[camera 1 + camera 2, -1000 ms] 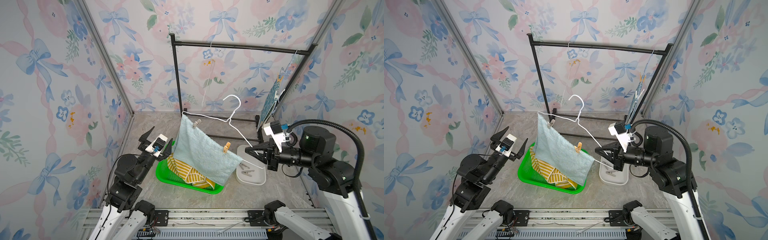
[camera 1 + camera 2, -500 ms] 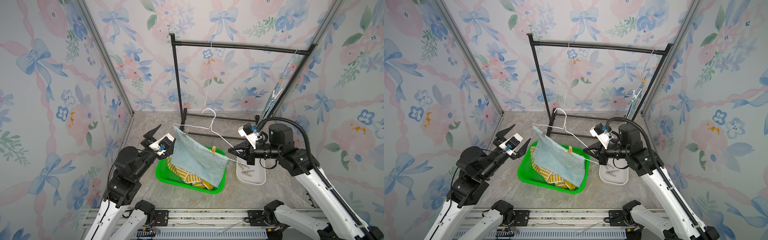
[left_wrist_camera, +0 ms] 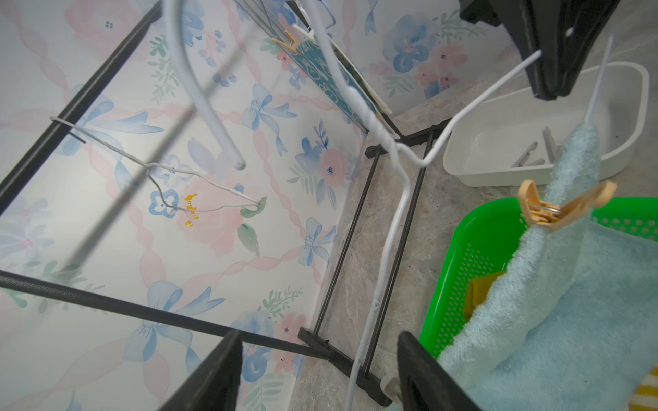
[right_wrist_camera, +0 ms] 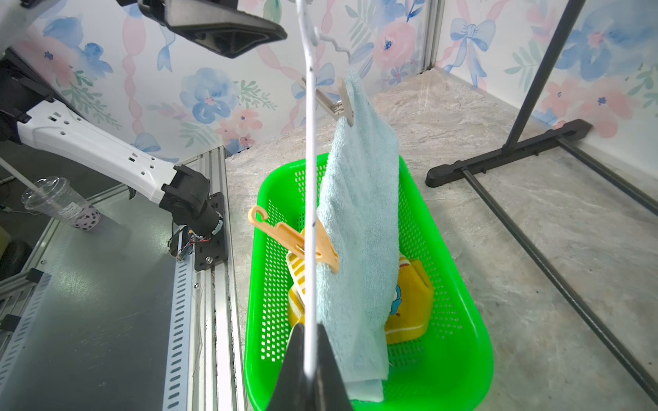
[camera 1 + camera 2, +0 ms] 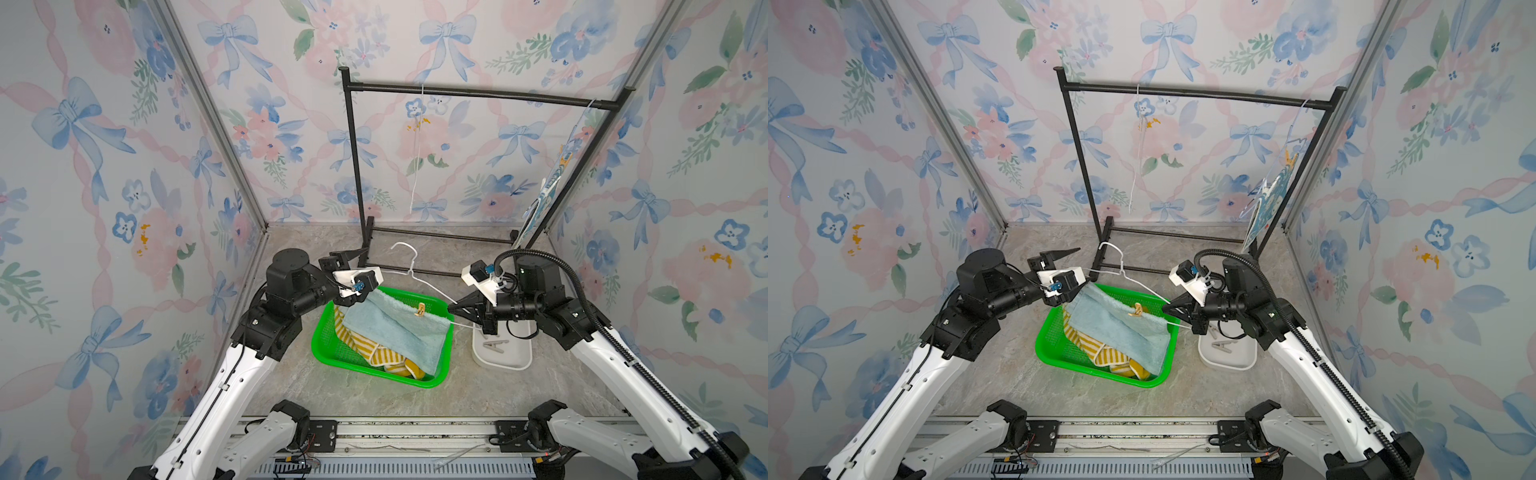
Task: Remove the clothespins securing towels to the hanger
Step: Adjust the hanger in the basket.
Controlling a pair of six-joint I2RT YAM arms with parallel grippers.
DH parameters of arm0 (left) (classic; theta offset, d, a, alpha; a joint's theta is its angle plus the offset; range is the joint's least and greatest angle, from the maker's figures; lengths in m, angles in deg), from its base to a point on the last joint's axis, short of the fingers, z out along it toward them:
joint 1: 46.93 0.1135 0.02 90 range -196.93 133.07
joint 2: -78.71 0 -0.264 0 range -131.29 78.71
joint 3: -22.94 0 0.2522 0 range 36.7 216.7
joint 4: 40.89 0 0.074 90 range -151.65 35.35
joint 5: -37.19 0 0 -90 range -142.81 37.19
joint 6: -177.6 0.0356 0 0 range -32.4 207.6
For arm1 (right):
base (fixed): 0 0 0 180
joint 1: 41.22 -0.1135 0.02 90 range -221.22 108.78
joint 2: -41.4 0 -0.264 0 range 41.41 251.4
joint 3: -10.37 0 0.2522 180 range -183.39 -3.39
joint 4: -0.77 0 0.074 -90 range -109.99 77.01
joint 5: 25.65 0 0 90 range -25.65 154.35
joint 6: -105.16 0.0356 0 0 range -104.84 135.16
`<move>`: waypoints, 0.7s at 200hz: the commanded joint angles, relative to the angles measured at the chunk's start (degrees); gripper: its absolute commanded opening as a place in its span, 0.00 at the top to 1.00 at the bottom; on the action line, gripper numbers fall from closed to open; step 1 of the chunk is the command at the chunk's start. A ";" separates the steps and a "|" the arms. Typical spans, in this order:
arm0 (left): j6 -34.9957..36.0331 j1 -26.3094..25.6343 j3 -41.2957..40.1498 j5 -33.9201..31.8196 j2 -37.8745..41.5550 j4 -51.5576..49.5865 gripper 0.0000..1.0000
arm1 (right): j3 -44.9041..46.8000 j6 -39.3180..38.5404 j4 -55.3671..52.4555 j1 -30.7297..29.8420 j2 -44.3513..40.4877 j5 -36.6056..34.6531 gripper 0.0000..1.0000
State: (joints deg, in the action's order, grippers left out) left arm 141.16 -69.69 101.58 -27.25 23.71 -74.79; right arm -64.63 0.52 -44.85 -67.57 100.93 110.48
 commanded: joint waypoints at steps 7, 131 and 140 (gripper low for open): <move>5.63 0.53 1.54 6.98 -2.41 -2.94 0.35 | 0.89 -2.92 2.56 -0.90 -1.00 1.69 1.00; 6.95 -0.35 0.81 7.34 -5.53 -2.97 0.91 | 0.76 -2.95 4.30 -3.09 -0.67 0.57 0.97; 6.83 -0.50 0.64 7.00 -5.42 -3.00 0.93 | 0.50 -3.00 3.85 -3.12 -0.52 0.29 0.97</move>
State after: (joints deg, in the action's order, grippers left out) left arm 147.21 -69.78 102.22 -20.41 17.83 -77.13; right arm -63.91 -1.99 -42.70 -69.80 100.63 110.19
